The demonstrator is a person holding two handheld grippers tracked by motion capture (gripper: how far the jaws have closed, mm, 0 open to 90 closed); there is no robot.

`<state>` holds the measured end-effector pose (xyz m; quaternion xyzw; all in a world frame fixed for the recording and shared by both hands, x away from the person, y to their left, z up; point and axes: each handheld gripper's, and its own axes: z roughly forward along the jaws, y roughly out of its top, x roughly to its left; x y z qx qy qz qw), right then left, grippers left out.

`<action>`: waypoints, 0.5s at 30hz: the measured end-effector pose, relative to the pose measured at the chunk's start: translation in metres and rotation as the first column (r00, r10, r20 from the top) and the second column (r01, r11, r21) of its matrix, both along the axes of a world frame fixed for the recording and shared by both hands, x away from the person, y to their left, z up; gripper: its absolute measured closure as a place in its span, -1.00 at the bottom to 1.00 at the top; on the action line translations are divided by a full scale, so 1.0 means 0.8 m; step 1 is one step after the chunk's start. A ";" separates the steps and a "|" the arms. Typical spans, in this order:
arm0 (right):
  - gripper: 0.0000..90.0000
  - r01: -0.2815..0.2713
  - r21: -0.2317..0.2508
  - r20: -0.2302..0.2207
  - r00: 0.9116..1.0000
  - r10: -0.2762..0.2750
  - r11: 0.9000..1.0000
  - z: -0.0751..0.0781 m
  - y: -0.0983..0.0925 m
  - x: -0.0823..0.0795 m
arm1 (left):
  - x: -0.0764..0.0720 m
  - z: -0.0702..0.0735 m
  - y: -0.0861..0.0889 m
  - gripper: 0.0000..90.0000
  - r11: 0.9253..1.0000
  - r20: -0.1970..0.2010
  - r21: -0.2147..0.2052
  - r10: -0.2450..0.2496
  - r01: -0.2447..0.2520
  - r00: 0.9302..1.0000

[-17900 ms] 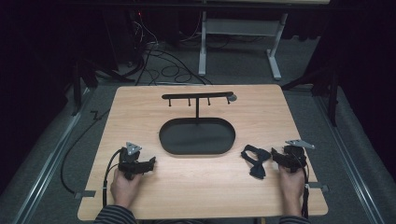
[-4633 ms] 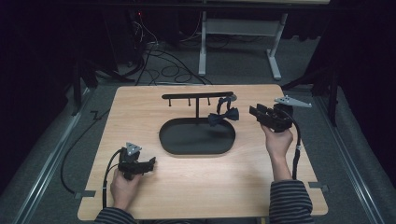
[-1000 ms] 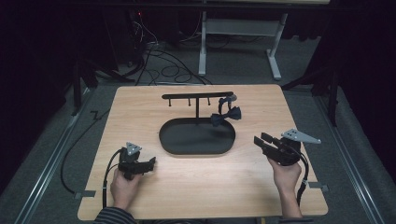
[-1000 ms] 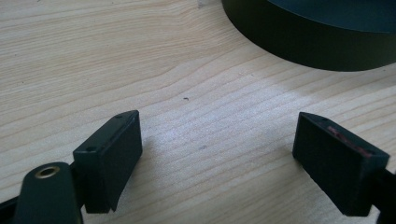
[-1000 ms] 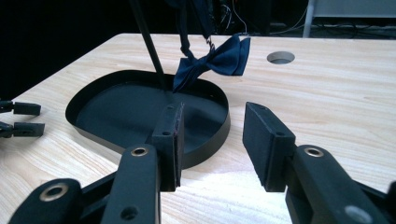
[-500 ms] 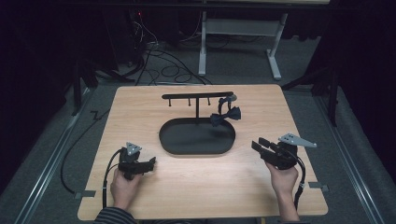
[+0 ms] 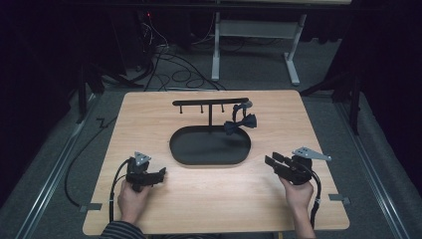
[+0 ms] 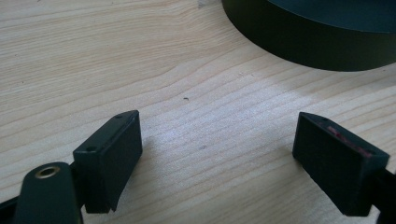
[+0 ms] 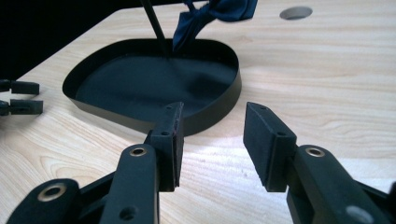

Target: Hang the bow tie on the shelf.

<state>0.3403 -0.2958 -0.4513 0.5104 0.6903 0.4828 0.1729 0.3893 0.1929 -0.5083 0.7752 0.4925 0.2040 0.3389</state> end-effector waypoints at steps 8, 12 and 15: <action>0.33 -0.001 -0.002 -0.029 1.000 0.001 1.000 -0.015 0.002 0.000 | 0.000 0.000 0.000 -0.64 1.000 0.000 0.000 0.000 0.000 1.000; 0.32 -0.001 0.000 -0.051 0.999 0.001 1.000 -0.022 0.004 0.001 | 0.000 0.000 0.000 -0.64 1.000 0.000 0.000 0.000 0.000 1.000; 0.32 0.001 -0.011 -0.065 0.998 -0.001 1.000 -0.027 0.004 0.002 | 0.000 0.000 0.000 -0.64 1.000 0.000 0.000 0.000 0.000 1.000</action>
